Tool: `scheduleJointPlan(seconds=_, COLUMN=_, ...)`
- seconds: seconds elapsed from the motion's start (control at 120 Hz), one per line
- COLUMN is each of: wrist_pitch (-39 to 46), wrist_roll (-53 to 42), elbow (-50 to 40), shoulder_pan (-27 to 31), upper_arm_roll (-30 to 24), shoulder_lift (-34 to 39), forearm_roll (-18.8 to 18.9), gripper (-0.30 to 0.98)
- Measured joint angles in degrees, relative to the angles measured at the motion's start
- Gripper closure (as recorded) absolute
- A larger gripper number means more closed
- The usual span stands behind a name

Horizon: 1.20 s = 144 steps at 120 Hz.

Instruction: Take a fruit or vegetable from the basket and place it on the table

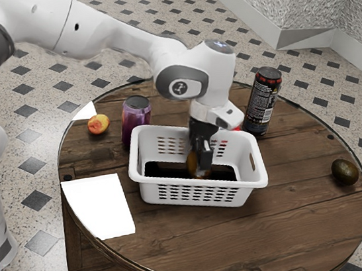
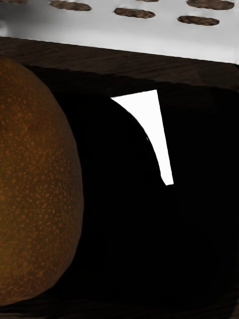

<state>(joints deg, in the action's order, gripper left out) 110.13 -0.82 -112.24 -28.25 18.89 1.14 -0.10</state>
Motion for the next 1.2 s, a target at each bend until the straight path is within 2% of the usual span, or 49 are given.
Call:
scheduleJointPlan(seconds=0.033, wrist_pitch=-3.17, wrist_roll=0.09, elbow=1.99, shoulder_pan=0.13, upper_arm_roll=-0.02, shoulder_lift=0.70, forearm_roll=0.18, gripper=0.62)
scheduleJointPlan(seconds=0.083, wrist_pitch=-7.80, wrist_roll=0.12, elbow=5.38, shoulder_pan=0.40, upper_arm_roll=-0.15, shoulder_lift=1.68, forearm_roll=0.24, gripper=0.46)
scheduleJointPlan(seconds=0.142, wrist_pitch=-12.13, wrist_roll=0.05, elbow=9.93, shoulder_pan=0.21, upper_arm_roll=-0.26, shoulder_lift=2.33, forearm_roll=0.09, gripper=0.40)
scheduleJointPlan(seconds=0.233, wrist_pitch=-12.52, wrist_roll=-0.18, elbow=12.27, shoulder_pan=-4.51, upper_arm_roll=-0.32, shoulder_lift=3.71, forearm_roll=-0.19, gripper=0.38)
scheduleJointPlan(seconds=0.35, wrist_pitch=-5.92, wrist_roll=-0.31, elbow=10.79, shoulder_pan=-15.30, upper_arm_roll=-0.32, shoulder_lift=4.73, forearm_roll=-0.45, gripper=0.38)
scheduleJointPlan(seconds=0.458, wrist_pitch=0.65, wrist_roll=-0.22, elbow=9.16, shoulder_pan=-19.73, upper_arm_roll=-0.12, shoulder_lift=4.93, forearm_roll=-0.32, gripper=0.39)
scheduleJointPlan(seconds=0.508, wrist_pitch=3.58, wrist_roll=-0.13, elbow=7.28, shoulder_pan=-20.04, upper_arm_roll=-0.10, shoulder_lift=4.66, forearm_roll=-0.30, gripper=0.38)
scheduleJointPlan(seconds=0.592, wrist_pitch=13.06, wrist_roll=0.05, elbow=1.73, shoulder_pan=-19.44, upper_arm_roll=-0.14, shoulder_lift=2.26, forearm_roll=-0.32, gripper=0.39)
scheduleJointPlan(seconds=0.742, wrist_pitch=25.86, wrist_roll=0.87, elbow=0.43, shoulder_pan=-19.35, upper_arm_roll=-0.58, shoulder_lift=0.33, forearm_roll=0.17, gripper=0.39)
scheduleJointPlan(seconds=0.858, wrist_pitch=32.02, wrist_roll=1.69, elbow=0.35, shoulder_pan=-18.71, upper_arm_roll=-1.65, shoulder_lift=-1.22, forearm_roll=0.39, gripper=0.37)
scheduleJointPlan(seconds=0.95, wrist_pitch=35.78, wrist_roll=2.29, elbow=0.27, shoulder_pan=-20.46, upper_arm_roll=-0.10, shoulder_lift=-3.48, forearm_roll=0.35, gripper=0.37)
scheduleJointPlan(seconds=1.092, wrist_pitch=41.15, wrist_roll=2.98, elbow=0.01, shoulder_pan=-20.72, upper_arm_roll=-0.66, shoulder_lift=-9.41, forearm_roll=-0.91, gripper=0.39)
scheduleJointPlan(seconds=1.2, wrist_pitch=43.85, wrist_roll=3.30, elbow=0.02, shoulder_pan=-20.46, upper_arm_roll=-0.80, shoulder_lift=-11.13, forearm_roll=-1.77, gripper=0.38)
